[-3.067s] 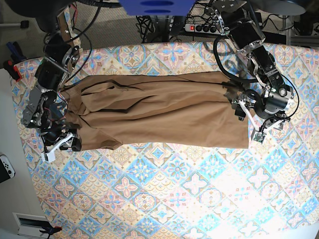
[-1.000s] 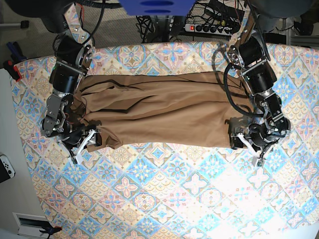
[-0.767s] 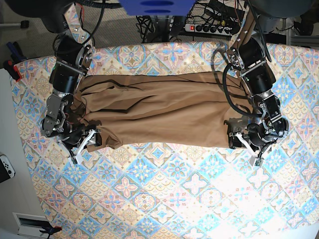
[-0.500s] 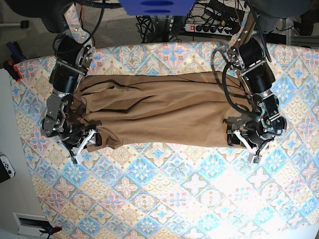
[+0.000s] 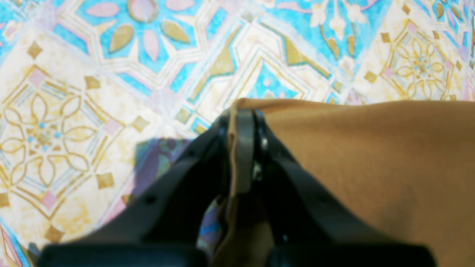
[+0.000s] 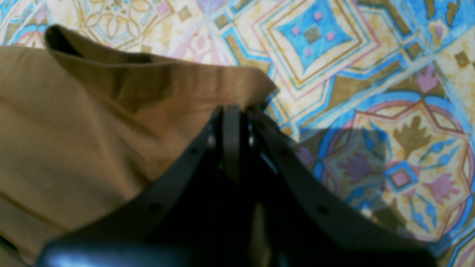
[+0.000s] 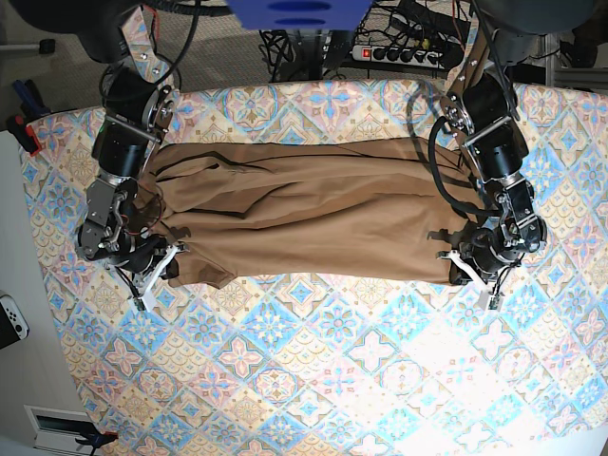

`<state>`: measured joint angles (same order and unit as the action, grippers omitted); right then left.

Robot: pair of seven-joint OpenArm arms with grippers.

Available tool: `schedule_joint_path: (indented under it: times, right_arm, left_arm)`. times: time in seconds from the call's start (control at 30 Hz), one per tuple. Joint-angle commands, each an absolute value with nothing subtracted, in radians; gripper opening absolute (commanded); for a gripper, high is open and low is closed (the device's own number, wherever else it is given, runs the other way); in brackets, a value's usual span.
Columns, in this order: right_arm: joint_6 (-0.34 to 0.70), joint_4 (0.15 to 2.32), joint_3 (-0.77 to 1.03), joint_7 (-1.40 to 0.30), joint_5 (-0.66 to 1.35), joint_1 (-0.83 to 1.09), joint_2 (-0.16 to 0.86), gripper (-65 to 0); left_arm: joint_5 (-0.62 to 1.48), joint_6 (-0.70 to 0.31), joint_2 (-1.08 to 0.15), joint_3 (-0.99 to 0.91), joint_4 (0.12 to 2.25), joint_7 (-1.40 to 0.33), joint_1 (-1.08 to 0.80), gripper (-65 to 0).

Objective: Layout the t-shirt on the table in an organized manner, then fold the t-shirt properly
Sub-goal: 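Move the left gripper along the shirt edge and regrasp it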

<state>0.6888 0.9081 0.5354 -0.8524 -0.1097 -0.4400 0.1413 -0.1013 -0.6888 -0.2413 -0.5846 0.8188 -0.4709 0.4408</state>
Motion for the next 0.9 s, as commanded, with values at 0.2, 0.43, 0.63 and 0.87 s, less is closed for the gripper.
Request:
schedule_joint_path:
  times: [0.2,0.43,0.63,0.87]
  right_arm:
    - [0.698,0.912,0.532,-0.940,-0.128,-0.447,0.142,-65.0]
    - [0.698,0.912,0.530,-0.940,-0.128,-0.449,0.142,-65.0]
    - [0.698,0.989,0.479,-0.940,-0.128,-0.478,0.137,-65.0]
    - [0.698,1.185,0.340,-0.940,-0.128,-0.479,0.137,-65.0]
  left_arm:
    - [-0.105,-0.698,-0.223,-0.585,0.957,-0.539,0.438,-65.0]
    - [-0.107,-0.698,-0.156,-0.585,1.236,-0.656,0.407,-65.0]
    - [-0.108,-0.698,-0.160,-0.587,1.234,-0.657,0.406,-65.0]
    - [-0.108,-0.698,-0.157,-0.587,1.234,-0.654,0.381,-65.0]
